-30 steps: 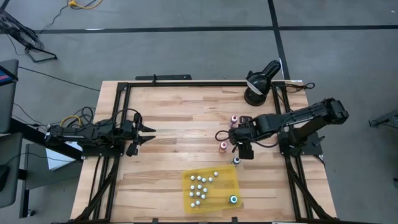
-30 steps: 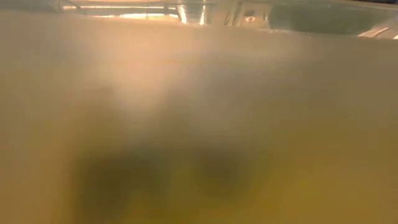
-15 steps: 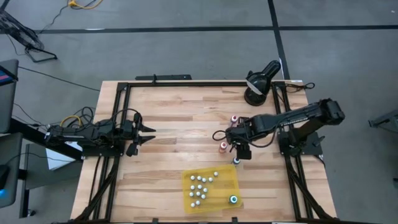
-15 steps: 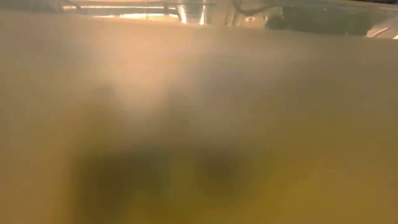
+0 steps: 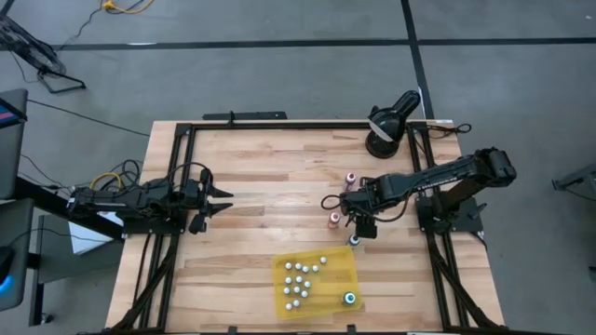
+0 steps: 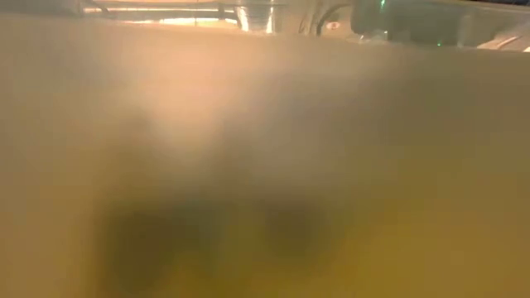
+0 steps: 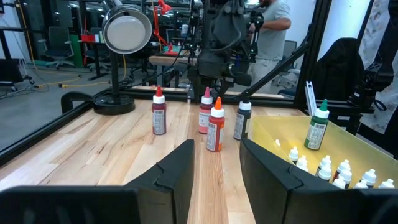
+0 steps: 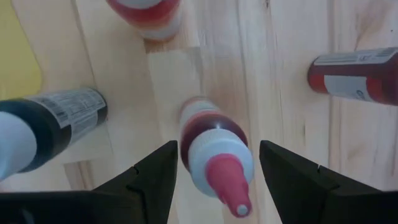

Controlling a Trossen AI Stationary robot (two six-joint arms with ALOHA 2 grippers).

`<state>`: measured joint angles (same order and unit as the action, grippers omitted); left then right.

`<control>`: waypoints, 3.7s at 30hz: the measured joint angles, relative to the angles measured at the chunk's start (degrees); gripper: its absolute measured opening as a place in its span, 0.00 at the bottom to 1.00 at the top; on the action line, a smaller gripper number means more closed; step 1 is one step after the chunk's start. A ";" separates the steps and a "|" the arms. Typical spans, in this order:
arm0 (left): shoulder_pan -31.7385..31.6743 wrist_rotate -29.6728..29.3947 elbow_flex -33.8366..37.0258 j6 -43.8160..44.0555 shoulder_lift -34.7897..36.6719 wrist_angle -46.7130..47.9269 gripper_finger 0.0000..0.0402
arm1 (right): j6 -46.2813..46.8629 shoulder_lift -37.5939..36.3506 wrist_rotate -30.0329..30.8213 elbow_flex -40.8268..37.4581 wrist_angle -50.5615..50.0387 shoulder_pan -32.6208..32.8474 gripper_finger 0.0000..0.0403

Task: Pick & Place food coloring
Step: Put the big pink food coloring bottle in the yellow bin

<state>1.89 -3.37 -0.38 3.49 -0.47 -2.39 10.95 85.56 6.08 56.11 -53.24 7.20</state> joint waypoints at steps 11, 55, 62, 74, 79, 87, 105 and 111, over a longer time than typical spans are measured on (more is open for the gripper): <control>0.01 0.00 0.00 0.00 0.00 0.00 0.30 | -0.76 -0.02 -0.10 0.05 0.66 -0.60 0.34; 0.00 -0.01 0.00 0.00 -0.02 0.00 0.30 | 14.18 -14.05 -5.10 20.68 -30.33 7.68 0.30; 0.02 -0.01 0.00 0.00 0.00 0.00 0.30 | 19.15 -14.03 -10.78 21.21 -26.64 15.33 0.30; 0.02 0.00 0.00 0.00 -0.02 0.00 0.30 | 18.81 -10.65 -14.99 21.23 -11.30 23.20 0.30; 0.01 -0.01 0.00 0.00 -0.01 -0.02 0.30 | 14.51 -7.19 -14.88 23.24 -8.33 24.06 0.30; 0.01 -0.01 0.00 0.00 -0.02 -0.02 0.30 | 5.94 0.55 -10.01 32.42 -7.93 24.49 0.30; 0.01 -0.01 0.00 0.00 -0.02 -0.02 0.30 | -9.67 22.12 -2.81 56.39 -17.76 26.45 0.30; 0.00 0.00 0.00 0.00 -0.02 0.00 0.30 | -12.94 29.78 -2.92 63.81 -22.57 27.24 0.30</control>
<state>1.89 -3.37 -0.38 3.49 -0.49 -2.39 -1.99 115.34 3.16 119.92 -75.81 34.44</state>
